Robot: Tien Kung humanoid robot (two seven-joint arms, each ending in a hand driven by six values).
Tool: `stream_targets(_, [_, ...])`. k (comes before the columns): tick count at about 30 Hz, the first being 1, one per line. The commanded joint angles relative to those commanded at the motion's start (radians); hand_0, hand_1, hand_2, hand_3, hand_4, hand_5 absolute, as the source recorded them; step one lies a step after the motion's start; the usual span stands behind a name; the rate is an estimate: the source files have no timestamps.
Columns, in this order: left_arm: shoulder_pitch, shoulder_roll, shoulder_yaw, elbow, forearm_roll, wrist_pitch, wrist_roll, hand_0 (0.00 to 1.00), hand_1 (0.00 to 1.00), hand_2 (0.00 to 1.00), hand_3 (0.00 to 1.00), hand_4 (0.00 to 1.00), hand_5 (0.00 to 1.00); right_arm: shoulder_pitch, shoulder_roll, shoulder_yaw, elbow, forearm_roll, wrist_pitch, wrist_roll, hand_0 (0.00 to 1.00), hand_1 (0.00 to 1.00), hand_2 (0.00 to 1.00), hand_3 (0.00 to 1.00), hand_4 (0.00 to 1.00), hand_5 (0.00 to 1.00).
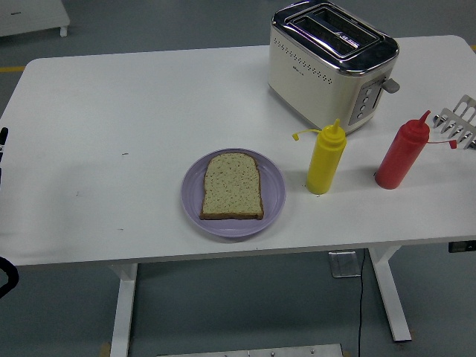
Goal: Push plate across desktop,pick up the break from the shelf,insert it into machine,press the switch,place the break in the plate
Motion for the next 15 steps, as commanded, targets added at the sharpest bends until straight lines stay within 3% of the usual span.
stream_targets(8, [-0.001, 0.001, 0.004, 0.000, 0.002, -0.002, 0.002, 0.816, 0.855, 0.921, 0.801, 0.630, 0.998, 0.001, 0.025, -0.001, -0.027, 0.031, 0.020, -0.015, 0.827, 0.792, 0.800, 0.772, 0.443, 0.539])
stream_targets(15, [0.002, 0.000, 0.001, 0.000, 0.003, -0.002, 0.002, 0.817, 0.855, 0.921, 0.799, 0.630, 0.998, 0.014, 0.034, 0.029, -0.068, 0.089, 0.106, -0.055, 0.826, 0.789, 0.791, 0.764, 0.441, 0.544])
